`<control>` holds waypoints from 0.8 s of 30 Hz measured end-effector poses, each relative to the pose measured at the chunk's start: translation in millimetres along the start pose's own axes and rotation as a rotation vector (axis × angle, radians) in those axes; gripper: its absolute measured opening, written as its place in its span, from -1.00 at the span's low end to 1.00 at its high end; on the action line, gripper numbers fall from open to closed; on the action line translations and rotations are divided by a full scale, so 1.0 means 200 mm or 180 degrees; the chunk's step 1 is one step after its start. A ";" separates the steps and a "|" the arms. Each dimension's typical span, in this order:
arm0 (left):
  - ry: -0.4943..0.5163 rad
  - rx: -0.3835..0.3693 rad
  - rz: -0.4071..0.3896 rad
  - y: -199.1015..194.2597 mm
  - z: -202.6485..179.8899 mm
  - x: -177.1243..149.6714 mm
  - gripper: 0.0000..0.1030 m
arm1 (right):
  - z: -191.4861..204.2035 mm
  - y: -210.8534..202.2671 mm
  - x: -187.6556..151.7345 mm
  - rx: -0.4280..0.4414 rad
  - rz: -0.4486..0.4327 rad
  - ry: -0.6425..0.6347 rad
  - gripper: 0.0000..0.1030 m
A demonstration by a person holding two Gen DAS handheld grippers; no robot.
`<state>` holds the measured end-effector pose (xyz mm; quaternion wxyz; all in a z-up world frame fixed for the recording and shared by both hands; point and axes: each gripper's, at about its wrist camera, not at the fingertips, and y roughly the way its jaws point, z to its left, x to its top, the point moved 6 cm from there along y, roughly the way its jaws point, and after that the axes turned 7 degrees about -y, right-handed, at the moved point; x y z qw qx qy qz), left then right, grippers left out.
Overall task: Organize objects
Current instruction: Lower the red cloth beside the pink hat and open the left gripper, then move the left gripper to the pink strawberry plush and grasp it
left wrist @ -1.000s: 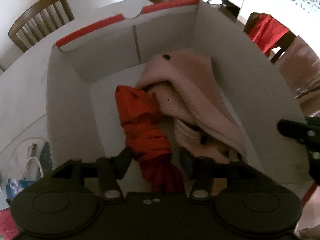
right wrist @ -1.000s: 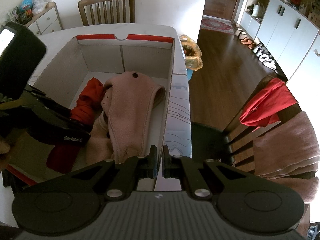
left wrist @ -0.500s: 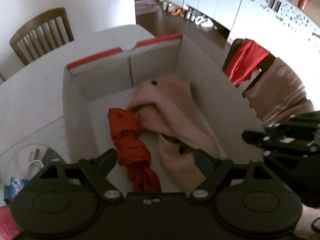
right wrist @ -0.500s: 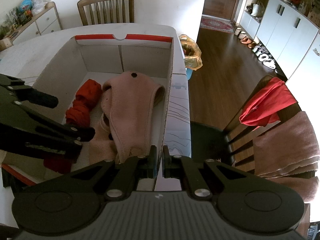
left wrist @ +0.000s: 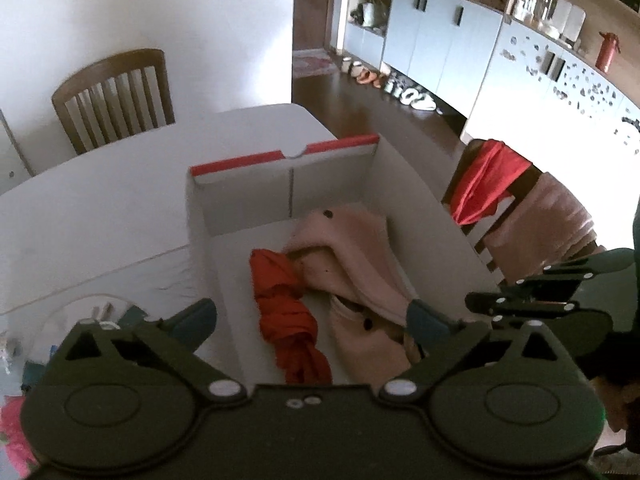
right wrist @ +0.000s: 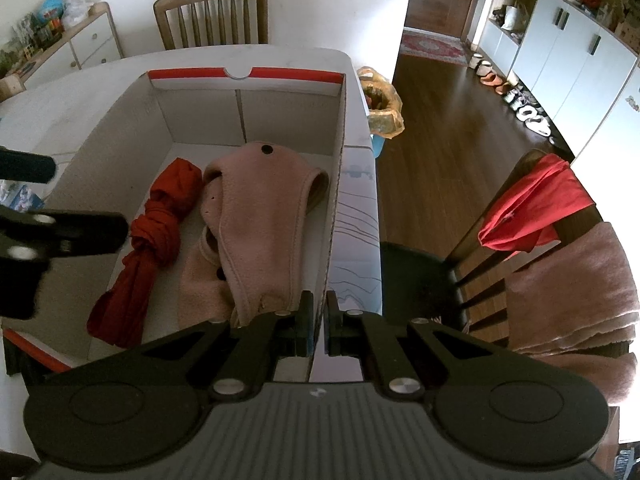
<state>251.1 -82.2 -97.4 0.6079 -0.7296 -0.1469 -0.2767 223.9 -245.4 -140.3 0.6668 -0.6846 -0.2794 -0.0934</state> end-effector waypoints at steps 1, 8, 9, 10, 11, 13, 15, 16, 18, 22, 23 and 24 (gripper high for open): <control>-0.0011 0.0018 -0.0029 -0.02 0.01 0.00 0.97 | 0.00 0.00 0.00 -0.0005 0.0002 -0.0007 -0.92; -0.0192 0.0071 -0.0160 -0.13 0.13 -0.04 0.97 | 0.00 0.00 0.01 -0.0013 0.0016 -0.0006 -0.92; -0.0227 0.0091 -0.0174 -0.14 0.16 -0.04 0.97 | 0.00 -0.01 0.01 -0.0012 0.0017 -0.0003 -0.92; -0.0269 0.0118 -0.0188 -0.16 0.19 -0.05 0.97 | -0.01 -0.01 0.01 -0.0013 0.0020 0.0003 -0.92; -0.0305 0.0134 -0.0201 -0.18 0.21 -0.06 0.97 | -0.01 -0.01 0.01 -0.0015 0.0023 0.0009 -0.92; -0.0403 0.0183 -0.0217 -0.20 0.28 -0.07 0.97 | -0.01 -0.01 0.01 -0.0026 0.0021 0.0000 -0.92; -0.0488 0.0222 -0.0230 -0.22 0.34 -0.08 0.97 | -0.01 -0.01 0.01 -0.0037 0.0020 -0.0014 -0.92; -0.0530 0.0255 -0.0234 -0.23 0.38 -0.09 0.97 | -0.01 -0.01 0.01 -0.0044 0.0019 -0.0020 -0.92; -0.0615 0.0324 -0.0241 -0.25 0.45 -0.12 0.97 | 0.00 -0.02 0.01 -0.0058 0.0019 -0.0033 -0.92; -0.0791 0.0466 -0.0256 -0.28 0.59 -0.16 0.97 | 0.00 -0.02 0.01 -0.0077 0.0019 -0.0026 -0.92; -0.0828 0.0510 -0.0261 -0.29 0.64 -0.17 0.97 | 0.00 -0.02 0.01 -0.0086 0.0020 -0.0026 -0.92; -0.0860 0.0570 -0.0261 -0.30 0.67 -0.18 0.97 | 0.00 -0.02 0.01 -0.0096 0.0024 -0.0030 -0.92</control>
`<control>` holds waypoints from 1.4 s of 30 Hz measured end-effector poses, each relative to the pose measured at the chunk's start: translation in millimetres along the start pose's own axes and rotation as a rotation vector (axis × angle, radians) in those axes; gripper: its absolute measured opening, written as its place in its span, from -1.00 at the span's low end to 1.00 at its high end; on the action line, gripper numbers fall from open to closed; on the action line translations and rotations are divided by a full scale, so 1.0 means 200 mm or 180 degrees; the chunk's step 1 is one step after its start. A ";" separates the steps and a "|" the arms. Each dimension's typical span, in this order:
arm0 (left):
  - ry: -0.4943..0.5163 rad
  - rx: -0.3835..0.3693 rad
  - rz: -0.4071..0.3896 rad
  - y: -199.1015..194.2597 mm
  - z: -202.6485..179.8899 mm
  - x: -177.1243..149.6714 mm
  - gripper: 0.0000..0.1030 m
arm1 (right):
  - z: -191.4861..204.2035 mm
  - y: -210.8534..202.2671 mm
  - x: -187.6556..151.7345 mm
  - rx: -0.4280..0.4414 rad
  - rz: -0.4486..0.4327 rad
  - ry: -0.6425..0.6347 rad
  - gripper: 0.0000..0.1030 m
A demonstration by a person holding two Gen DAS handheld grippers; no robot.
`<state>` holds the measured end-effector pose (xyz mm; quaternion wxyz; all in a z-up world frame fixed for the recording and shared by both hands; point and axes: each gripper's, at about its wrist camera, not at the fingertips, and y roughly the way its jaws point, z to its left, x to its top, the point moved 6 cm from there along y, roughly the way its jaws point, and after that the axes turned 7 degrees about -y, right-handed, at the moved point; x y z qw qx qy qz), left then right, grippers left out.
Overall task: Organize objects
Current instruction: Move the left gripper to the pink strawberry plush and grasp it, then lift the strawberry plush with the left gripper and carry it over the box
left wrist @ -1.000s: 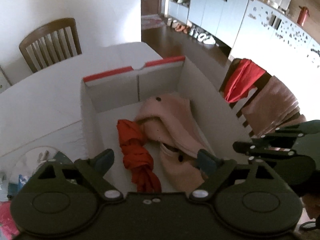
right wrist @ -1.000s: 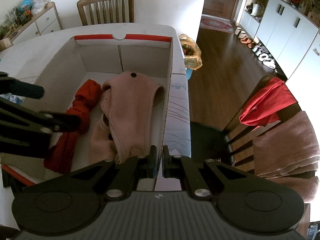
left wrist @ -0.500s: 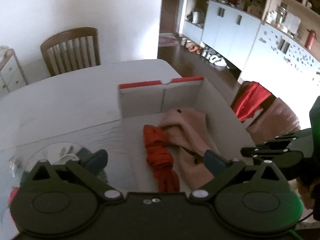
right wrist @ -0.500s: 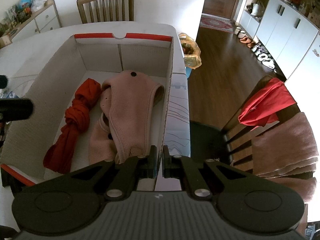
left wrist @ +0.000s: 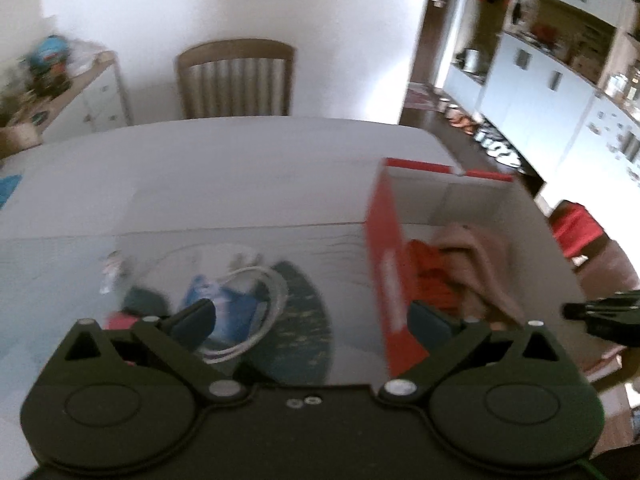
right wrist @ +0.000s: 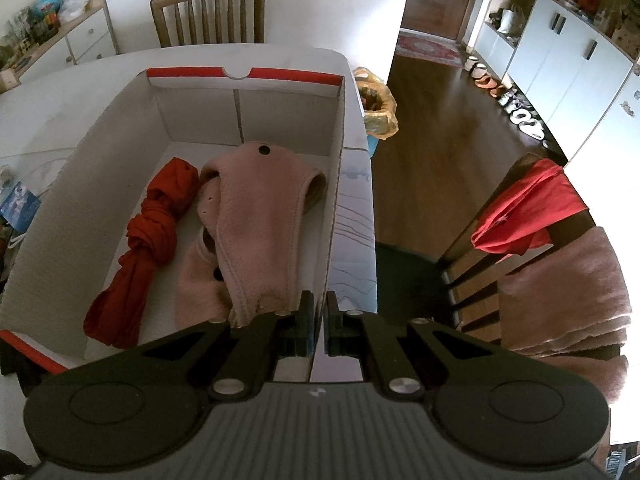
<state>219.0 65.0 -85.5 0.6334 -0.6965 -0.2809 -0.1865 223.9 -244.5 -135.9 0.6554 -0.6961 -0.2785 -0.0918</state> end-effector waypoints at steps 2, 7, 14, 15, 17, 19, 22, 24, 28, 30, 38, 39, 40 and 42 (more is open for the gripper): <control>-0.0084 0.0116 -0.0001 0.00 0.09 -0.01 0.97 | 0.01 0.00 0.00 -0.0023 0.0002 -0.0020 -0.92; -0.0290 0.0397 0.0012 0.01 0.31 -0.02 0.97 | 0.02 0.00 0.01 -0.0039 0.0020 -0.0034 -0.92; -0.0459 0.0670 0.0103 0.07 0.55 -0.07 0.97 | 0.02 0.00 0.02 -0.0061 0.0043 -0.0042 -0.92; -0.0469 0.0678 0.0134 0.09 0.57 -0.08 0.97 | 0.02 0.00 0.02 -0.0066 0.0045 -0.0043 -0.92; -0.0452 0.0725 0.0186 0.12 0.61 -0.10 0.97 | 0.02 0.00 0.02 -0.0075 0.0050 -0.0045 -0.92; -0.0392 0.0770 0.0243 0.16 0.63 -0.13 0.97 | 0.02 0.00 0.02 -0.0086 0.0056 -0.0044 -0.92; -0.0415 0.0717 0.0332 0.21 0.66 -0.18 0.97 | 0.03 0.00 0.02 -0.0107 0.0069 -0.0057 -0.92; -0.0424 0.0744 0.0359 0.25 0.69 -0.20 0.97 | 0.03 0.00 0.02 -0.0119 0.0073 -0.0072 -0.92; -0.0475 0.0727 0.0414 0.30 0.73 -0.22 0.97 | 0.04 0.00 0.02 -0.0132 0.0090 -0.0077 -0.91; -0.0485 0.0734 0.0433 0.32 0.75 -0.23 0.97 | 0.04 0.00 0.02 -0.0141 0.0093 -0.0085 -0.91; -0.0576 0.0676 0.0413 0.35 0.75 -0.25 0.88 | 0.04 0.00 0.03 -0.0161 0.0108 -0.0106 -0.91; -0.0582 0.0667 0.0412 0.35 0.75 -0.25 0.83 | 0.04 0.00 0.03 -0.0163 0.0109 -0.0110 -0.91; -0.0589 0.0656 0.0415 0.35 0.74 -0.25 0.80 | 0.04 0.00 0.03 -0.0161 0.0109 -0.0109 -0.91; -0.0569 0.0667 0.0396 0.35 0.74 -0.24 0.73 | 0.04 0.00 0.03 -0.0160 0.0109 -0.0108 -0.91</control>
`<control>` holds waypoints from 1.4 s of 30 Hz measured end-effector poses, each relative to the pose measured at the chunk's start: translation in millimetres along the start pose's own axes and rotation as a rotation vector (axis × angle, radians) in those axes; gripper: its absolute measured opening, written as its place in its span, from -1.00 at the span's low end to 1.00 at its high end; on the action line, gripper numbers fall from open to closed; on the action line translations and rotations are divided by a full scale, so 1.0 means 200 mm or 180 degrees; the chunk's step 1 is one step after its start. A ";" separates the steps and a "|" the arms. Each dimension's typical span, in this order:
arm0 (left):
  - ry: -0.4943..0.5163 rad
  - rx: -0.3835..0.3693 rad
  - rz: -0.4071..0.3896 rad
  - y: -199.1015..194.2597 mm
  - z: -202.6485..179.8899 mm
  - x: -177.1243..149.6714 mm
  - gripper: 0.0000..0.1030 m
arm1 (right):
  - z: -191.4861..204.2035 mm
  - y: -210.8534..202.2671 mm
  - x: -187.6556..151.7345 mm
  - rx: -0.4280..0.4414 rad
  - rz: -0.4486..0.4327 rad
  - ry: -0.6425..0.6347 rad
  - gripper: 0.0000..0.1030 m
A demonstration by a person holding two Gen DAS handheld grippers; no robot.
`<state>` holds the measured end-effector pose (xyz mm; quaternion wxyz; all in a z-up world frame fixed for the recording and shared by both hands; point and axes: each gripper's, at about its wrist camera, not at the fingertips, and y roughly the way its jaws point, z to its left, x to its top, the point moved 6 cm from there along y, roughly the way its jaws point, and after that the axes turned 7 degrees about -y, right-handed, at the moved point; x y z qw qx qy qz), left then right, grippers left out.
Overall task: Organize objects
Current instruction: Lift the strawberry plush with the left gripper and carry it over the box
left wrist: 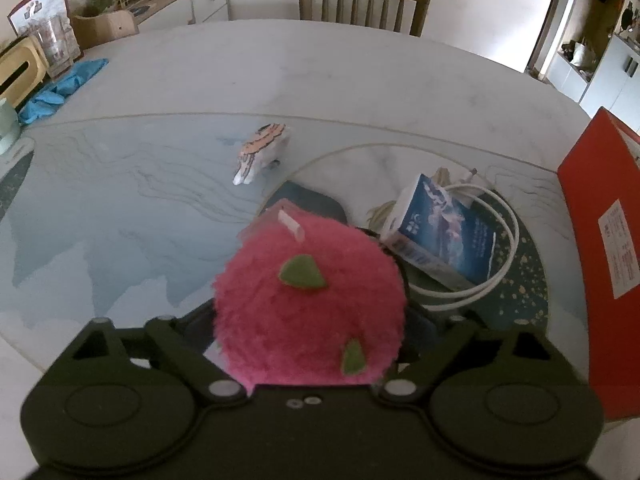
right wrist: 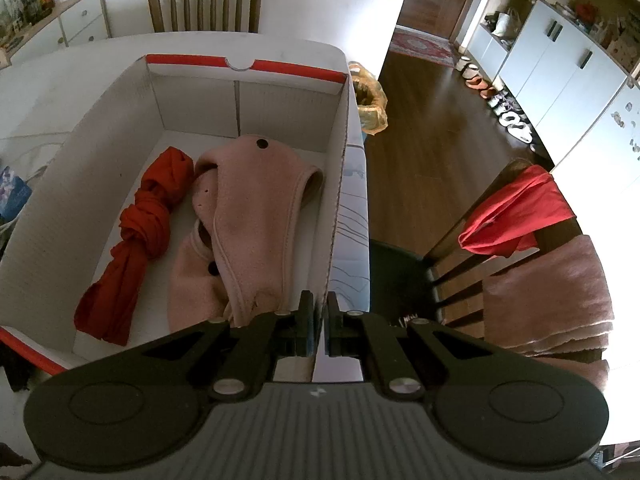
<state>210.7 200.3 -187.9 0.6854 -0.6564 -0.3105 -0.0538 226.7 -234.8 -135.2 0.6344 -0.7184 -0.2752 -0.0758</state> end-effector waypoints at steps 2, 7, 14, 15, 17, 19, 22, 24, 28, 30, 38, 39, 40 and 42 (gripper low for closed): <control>0.0032 0.0018 -0.0012 -0.01 -0.01 0.00 0.67 | 0.00 0.00 0.00 0.0000 0.0004 0.0004 -0.91; 0.0053 0.0020 -0.0034 -0.04 -0.01 0.00 0.57 | 0.00 0.00 0.00 0.0002 0.0001 0.0003 -0.91; 0.0035 -0.0092 -0.0113 -0.15 -0.02 0.04 0.56 | 0.00 0.00 0.00 0.0004 0.0001 0.0004 -0.91; 0.0036 -0.0102 -0.0120 -0.17 -0.02 0.04 0.56 | 0.00 0.00 0.00 0.0005 0.0002 0.0003 -0.91; 0.0050 -0.0129 -0.0136 -0.21 -0.03 0.05 0.56 | 0.01 0.00 0.00 0.0009 0.0001 0.0010 -0.91; 0.0079 -0.0169 -0.0155 -0.25 -0.05 0.06 0.56 | 0.01 0.00 0.00 0.0019 -0.0001 0.0021 -0.91; 0.0136 -0.0209 -0.0189 -0.30 -0.08 0.08 0.56 | 0.01 0.00 0.00 0.0032 0.0000 0.0034 -0.91; 0.0162 -0.0277 -0.0230 -0.35 -0.12 0.09 0.56 | 0.01 -0.01 0.00 0.0044 -0.0003 0.0041 -0.91; 0.0252 -0.0418 -0.0292 -0.43 -0.22 0.13 0.56 | 0.01 -0.01 0.00 0.0052 -0.0007 0.0046 -0.91; 0.0319 -0.0477 -0.0311 -0.46 -0.28 0.14 0.56 | 0.01 -0.01 0.00 0.0055 -0.0014 0.0047 -0.91; 0.0623 -0.0689 -0.0311 -0.54 -0.55 0.14 0.56 | -0.01 -0.01 0.00 0.0107 -0.0042 0.0084 -0.91; 0.0659 -0.0718 -0.0315 -0.55 -0.59 0.14 0.56 | -0.01 -0.01 0.00 0.0108 -0.0046 0.0084 -0.91; 0.0686 -0.0739 -0.0319 -0.56 -0.62 0.13 0.56 | -0.01 -0.01 0.00 0.0110 -0.0047 0.0085 -0.91; 0.0752 -0.0795 -0.0322 -0.57 -0.69 0.13 0.56 | -0.01 -0.01 0.00 0.0115 -0.0050 0.0090 -0.91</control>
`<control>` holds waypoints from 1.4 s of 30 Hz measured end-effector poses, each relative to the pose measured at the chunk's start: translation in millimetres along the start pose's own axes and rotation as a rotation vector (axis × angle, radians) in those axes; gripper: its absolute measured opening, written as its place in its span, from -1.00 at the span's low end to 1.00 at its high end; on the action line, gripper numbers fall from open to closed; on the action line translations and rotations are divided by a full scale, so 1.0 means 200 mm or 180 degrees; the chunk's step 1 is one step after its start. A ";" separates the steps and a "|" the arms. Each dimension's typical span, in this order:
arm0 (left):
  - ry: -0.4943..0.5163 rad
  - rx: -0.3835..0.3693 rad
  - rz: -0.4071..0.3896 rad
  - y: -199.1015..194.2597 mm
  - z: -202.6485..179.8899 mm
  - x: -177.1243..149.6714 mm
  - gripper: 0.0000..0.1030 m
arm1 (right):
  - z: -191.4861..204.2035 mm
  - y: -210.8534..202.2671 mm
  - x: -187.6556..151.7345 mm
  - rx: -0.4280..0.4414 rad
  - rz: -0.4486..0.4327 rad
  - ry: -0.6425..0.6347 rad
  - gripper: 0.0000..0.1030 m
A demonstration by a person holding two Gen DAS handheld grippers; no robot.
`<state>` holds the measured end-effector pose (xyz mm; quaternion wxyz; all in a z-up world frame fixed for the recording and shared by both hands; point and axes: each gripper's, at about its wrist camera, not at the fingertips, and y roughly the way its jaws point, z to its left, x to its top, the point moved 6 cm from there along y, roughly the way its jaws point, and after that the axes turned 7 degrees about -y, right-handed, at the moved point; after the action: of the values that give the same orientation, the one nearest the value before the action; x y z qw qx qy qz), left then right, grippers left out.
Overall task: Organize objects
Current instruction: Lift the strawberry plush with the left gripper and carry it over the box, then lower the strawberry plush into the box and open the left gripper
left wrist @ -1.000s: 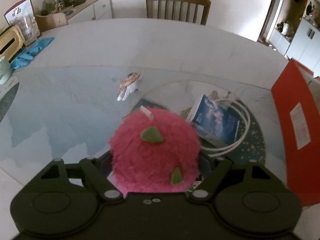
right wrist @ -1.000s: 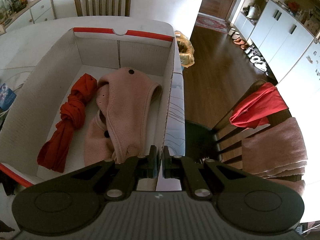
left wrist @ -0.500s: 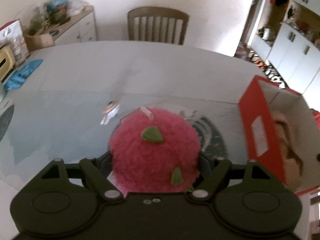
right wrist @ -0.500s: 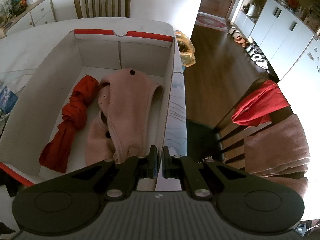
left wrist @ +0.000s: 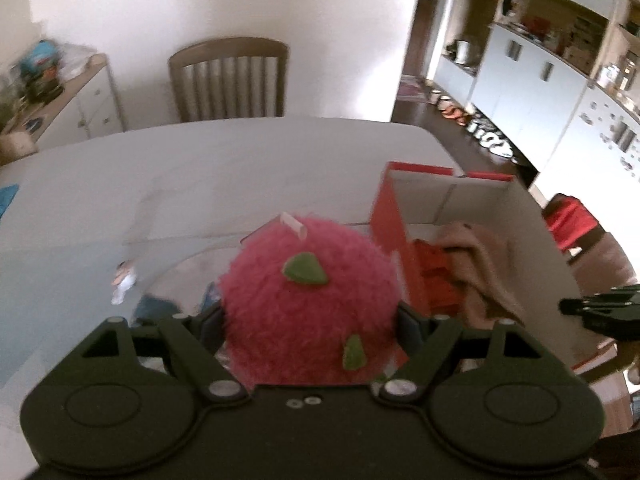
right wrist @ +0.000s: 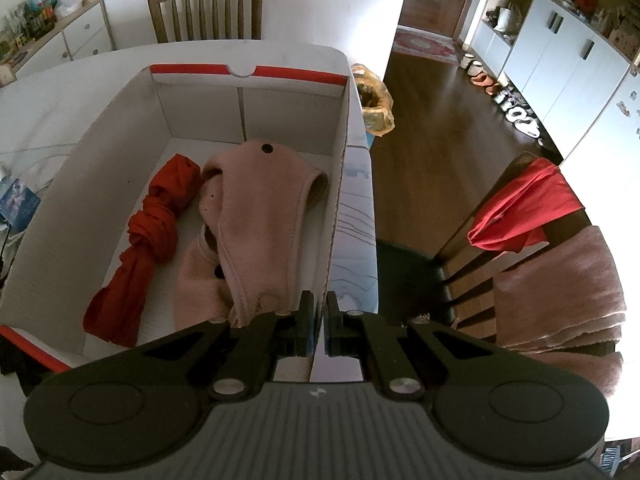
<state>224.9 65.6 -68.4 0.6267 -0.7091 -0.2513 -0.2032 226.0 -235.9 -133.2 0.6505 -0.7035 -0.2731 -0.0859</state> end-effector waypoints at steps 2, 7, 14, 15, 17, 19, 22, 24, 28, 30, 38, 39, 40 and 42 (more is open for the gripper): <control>0.0060 -0.0060 -0.0003 0.00 -0.06 0.02 0.56 | 0.00 0.00 0.00 0.0011 -0.0005 0.0004 -0.91; 0.0233 -0.0197 -0.0011 0.02 -0.22 0.04 0.56 | 0.00 0.00 0.00 0.0038 -0.0019 0.0017 -0.91; 0.0497 -0.0356 -0.0013 0.09 -0.48 0.08 0.57 | 0.00 0.00 -0.01 0.0055 -0.0030 0.0010 -0.91; 0.0531 -0.0360 0.0000 0.11 -0.52 0.09 0.57 | 0.00 0.00 -0.01 0.0061 -0.0030 0.0010 -0.91; 0.0577 -0.0368 0.0030 0.15 -0.58 0.09 0.57 | 0.00 0.00 -0.01 0.0073 -0.0031 0.0009 -0.91; 0.0634 -0.0375 0.0064 0.19 -0.63 0.10 0.57 | -0.01 0.00 -0.01 0.0085 -0.0031 0.0005 -0.91; 0.0698 -0.0366 0.0087 0.25 -0.69 0.11 0.57 | -0.01 0.00 -0.01 0.0102 -0.0033 0.0006 -0.91; 0.0741 -0.0332 0.0085 0.31 -0.73 0.13 0.57 | -0.01 0.00 -0.01 0.0110 -0.0036 0.0003 -0.91; 0.0751 -0.0286 0.0108 0.42 -0.76 0.15 0.57 | -0.02 0.00 -0.01 0.0131 -0.0037 0.0005 -0.91; 0.0752 -0.0252 0.0119 0.47 -0.77 0.17 0.57 | -0.02 0.00 -0.01 0.0140 -0.0033 -0.0002 -0.91; 0.0865 -0.0065 0.0224 0.67 -0.78 0.17 0.57 | -0.02 0.01 -0.01 0.0154 -0.0025 -0.0062 -0.91; 0.0874 -0.0051 0.0248 0.69 -0.78 0.17 0.57 | -0.02 0.01 -0.01 0.0152 -0.0027 -0.0072 -0.91; 0.0886 -0.0047 0.0273 0.70 -0.78 0.16 0.57 | -0.02 0.01 -0.01 0.0151 -0.0029 -0.0081 -0.91; 0.0903 -0.0042 0.0306 0.74 -0.78 0.16 0.57 | -0.02 0.02 -0.01 0.0153 -0.0028 -0.0084 -0.91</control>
<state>343.6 -98.1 -144.8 0.6603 -0.6886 -0.1247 -0.2727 227.5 -241.0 -135.7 0.6632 -0.6875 -0.2867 -0.0728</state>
